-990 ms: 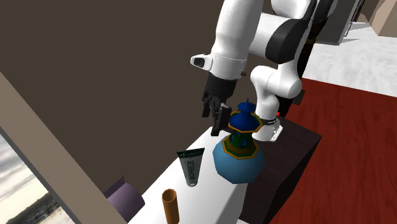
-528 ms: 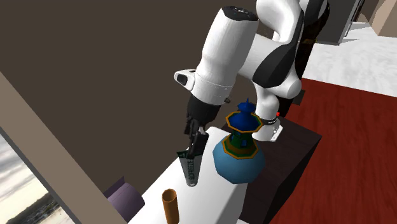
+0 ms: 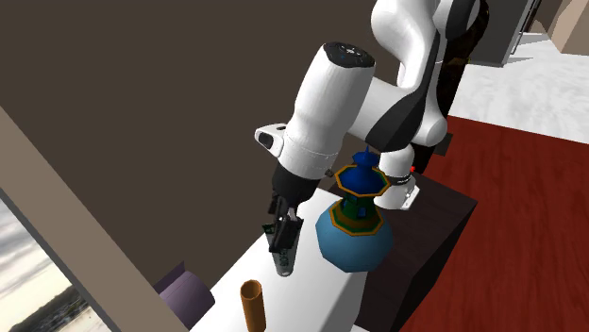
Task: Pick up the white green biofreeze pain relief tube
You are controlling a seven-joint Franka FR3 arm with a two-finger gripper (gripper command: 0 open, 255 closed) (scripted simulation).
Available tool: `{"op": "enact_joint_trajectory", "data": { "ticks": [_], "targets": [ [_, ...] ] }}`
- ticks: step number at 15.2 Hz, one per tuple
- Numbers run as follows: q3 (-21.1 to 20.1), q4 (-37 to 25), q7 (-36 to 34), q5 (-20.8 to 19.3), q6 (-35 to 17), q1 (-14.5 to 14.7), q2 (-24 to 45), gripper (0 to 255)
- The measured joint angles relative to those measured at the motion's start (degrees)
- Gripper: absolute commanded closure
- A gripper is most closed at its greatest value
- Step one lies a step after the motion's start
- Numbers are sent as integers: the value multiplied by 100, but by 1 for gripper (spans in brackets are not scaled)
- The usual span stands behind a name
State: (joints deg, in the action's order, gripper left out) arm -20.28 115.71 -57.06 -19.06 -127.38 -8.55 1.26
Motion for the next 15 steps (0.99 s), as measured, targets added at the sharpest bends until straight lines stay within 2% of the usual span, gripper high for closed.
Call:
{"op": "enact_joint_trajectory", "data": {
  "ticks": [1, 11, 15],
  "targets": [
    [1, 10, -13, -6, -31, -1, -11, 255],
    [16, 47, -13, -8, -80, -15, -46, 255],
    [4, -80, 78, 65, 145, -3, -65, 255]
  ]
}}
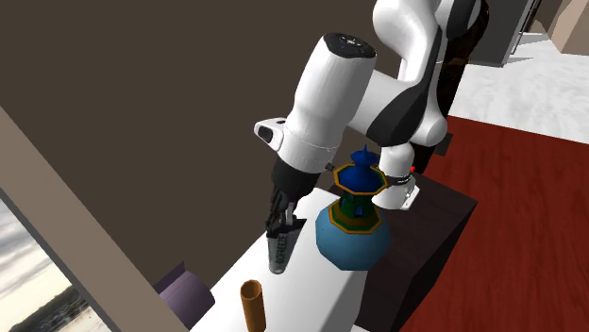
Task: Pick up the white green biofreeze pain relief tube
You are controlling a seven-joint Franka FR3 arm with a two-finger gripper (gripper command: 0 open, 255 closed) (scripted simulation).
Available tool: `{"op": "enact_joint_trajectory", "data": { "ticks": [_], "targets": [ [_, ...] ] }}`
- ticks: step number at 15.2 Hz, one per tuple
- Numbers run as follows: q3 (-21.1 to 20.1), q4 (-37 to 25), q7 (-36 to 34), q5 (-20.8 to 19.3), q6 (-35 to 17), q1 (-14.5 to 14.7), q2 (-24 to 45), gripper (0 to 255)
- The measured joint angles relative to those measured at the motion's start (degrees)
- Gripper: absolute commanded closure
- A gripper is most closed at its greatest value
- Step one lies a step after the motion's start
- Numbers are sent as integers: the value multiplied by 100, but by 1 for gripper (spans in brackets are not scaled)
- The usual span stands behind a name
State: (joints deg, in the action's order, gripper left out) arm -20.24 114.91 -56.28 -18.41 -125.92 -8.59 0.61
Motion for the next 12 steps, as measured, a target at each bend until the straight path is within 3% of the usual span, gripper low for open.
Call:
{"op": "enact_joint_trajectory", "data": {
  "ticks": [12],
  "targets": [
    [-14, -683, 289, 215, 802, 14, -157, 255]
  ]
}}
